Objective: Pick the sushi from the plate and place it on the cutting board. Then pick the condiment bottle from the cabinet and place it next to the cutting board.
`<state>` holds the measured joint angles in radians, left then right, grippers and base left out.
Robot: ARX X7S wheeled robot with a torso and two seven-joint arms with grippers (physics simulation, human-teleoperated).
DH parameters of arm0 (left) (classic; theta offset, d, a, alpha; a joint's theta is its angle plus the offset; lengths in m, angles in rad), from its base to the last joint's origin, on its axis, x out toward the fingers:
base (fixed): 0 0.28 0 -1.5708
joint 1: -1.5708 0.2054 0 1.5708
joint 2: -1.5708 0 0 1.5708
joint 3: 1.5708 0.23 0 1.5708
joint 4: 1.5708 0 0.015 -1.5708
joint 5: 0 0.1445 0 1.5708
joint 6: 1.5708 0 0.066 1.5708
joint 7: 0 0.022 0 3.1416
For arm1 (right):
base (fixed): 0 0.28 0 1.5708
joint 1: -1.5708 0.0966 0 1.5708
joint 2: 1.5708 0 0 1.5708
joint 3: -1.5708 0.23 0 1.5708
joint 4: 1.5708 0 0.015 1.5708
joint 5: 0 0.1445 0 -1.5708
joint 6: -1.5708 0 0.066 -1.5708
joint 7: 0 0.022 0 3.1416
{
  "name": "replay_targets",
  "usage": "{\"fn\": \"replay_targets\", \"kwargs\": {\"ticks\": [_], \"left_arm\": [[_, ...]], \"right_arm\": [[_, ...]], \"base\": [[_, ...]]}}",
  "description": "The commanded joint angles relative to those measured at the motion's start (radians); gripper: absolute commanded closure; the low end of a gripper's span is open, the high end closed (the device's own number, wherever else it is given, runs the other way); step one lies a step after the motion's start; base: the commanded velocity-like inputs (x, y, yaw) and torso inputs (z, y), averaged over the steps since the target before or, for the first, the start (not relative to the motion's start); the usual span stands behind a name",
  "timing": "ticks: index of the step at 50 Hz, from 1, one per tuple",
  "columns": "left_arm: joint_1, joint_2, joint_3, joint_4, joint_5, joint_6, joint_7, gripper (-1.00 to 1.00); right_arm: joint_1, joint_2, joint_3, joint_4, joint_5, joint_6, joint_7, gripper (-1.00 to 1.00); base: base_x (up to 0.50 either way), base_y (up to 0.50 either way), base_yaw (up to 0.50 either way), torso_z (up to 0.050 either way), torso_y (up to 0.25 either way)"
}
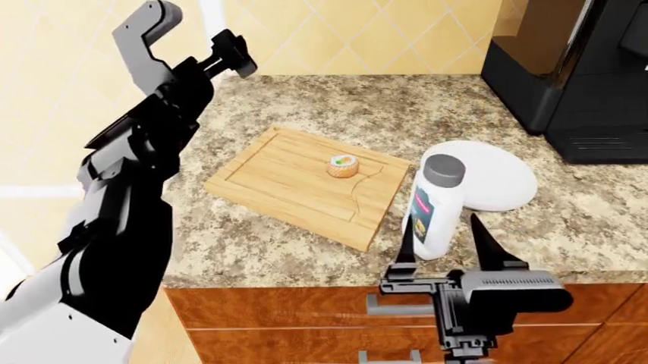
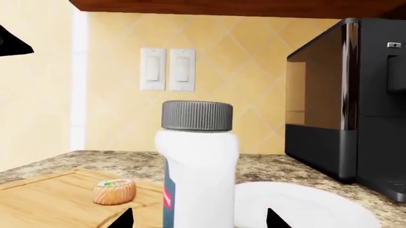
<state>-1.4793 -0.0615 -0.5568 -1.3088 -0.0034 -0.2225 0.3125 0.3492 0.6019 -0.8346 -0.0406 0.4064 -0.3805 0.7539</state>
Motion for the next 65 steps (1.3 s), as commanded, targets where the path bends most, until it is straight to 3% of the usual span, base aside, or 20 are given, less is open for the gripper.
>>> {"fn": "replay_targets", "kwargs": {"ticks": [1, 2, 4, 9, 17, 27, 31, 35, 42, 45, 50, 57, 62, 65], "left_arm": [[-0.055, 0.021, 0.007, 0.092, -0.013, -0.020, 0.051, -1.00], [0.000, 0.057, 0.022, 0.242, -0.017, -0.112, 0.046, -1.00], [0.098, 0.061, 0.172, 0.517, -0.169, -0.235, -0.018, -1.00], [0.245, 0.052, 0.278, 0.904, -0.300, -0.435, -0.103, -1.00], [0.441, 0.032, 0.335, 1.362, -0.380, -0.688, -0.194, -1.00], [0.657, 0.000, 0.296, 1.904, -0.570, -1.002, -0.252, -1.00], [0.771, -0.005, 0.275, 2.061, -0.607, -0.988, -0.251, -1.00], [0.886, 0.020, 0.165, 2.186, -0.703, -0.992, -0.226, -1.00], [0.965, 0.055, -0.002, 2.208, -0.886, -0.952, -0.238, -1.00], [1.002, 0.056, -0.031, 2.178, -0.962, -0.857, -0.275, -1.00], [1.066, 0.052, -0.031, 2.222, -0.987, -0.713, -0.277, -1.00], [1.185, 0.042, 0.078, 2.323, -0.802, -0.532, -0.251, -1.00], [1.202, -0.010, 0.047, 2.353, -0.918, -0.497, -0.329, -1.00], [1.217, -0.055, 0.053, 2.353, -0.972, -0.446, -0.385, -1.00]], "right_arm": [[-0.024, 0.062, 0.007, -0.153, -0.028, 0.046, 0.056, -1.00], [-0.028, 0.068, 0.008, -0.168, -0.031, 0.048, 0.063, -1.00], [-0.040, 0.082, 0.012, -0.202, -0.039, 0.050, 0.078, -1.00], [-0.070, 0.124, 0.026, -0.286, -0.055, 0.053, 0.117, -1.00], [-0.095, 0.186, 0.045, -0.444, -0.081, 0.075, 0.163, -1.00], [-0.087, 0.280, 0.084, -0.682, -0.084, 0.140, 0.207, -1.00], [-0.073, 0.286, 0.093, -0.716, -0.077, 0.154, 0.210, -1.00], [-0.058, 0.289, 0.102, -0.739, -0.070, 0.166, 0.212, -1.00], [-0.011, 0.304, 0.144, -0.777, -0.036, 0.171, 0.218, -1.00], [0.015, 0.319, 0.164, -0.793, -0.003, 0.176, 0.214, -1.00], [0.006, 0.359, 0.175, -0.825, 0.029, 0.185, 0.218, -1.00], [-0.059, 0.453, 0.220, -0.942, 0.021, 0.174, 0.302, -1.00], [-0.067, 0.509, 0.218, -1.005, 0.000, 0.170, 0.354, -1.00], [0.022, 0.589, 0.091, -1.006, -0.029, 0.110, 0.436, -1.00]], "base": [[0.00, 0.00, 0.00, 0.000, 0.000], [0.00, 0.00, 0.00, 0.000, 0.000], [0.00, 0.00, 0.00, 0.000, 0.000], [0.00, 0.00, 0.00, 0.000, 0.000], [0.00, 0.00, 0.00, 0.000, 0.000], [0.00, 0.00, 0.00, 0.000, 0.000], [0.00, 0.00, 0.00, 0.000, 0.000], [0.00, 0.00, 0.00, 0.000, 0.000], [0.00, 0.00, 0.00, 0.000, 0.000], [0.00, 0.00, 0.00, 0.000, 0.000], [0.00, 0.00, 0.00, 0.000, 0.000], [0.00, 0.00, 0.00, 0.000, 0.000], [0.00, 0.00, 0.00, 0.000, 0.000], [0.00, 0.00, 0.00, 0.000, 0.000]]}}
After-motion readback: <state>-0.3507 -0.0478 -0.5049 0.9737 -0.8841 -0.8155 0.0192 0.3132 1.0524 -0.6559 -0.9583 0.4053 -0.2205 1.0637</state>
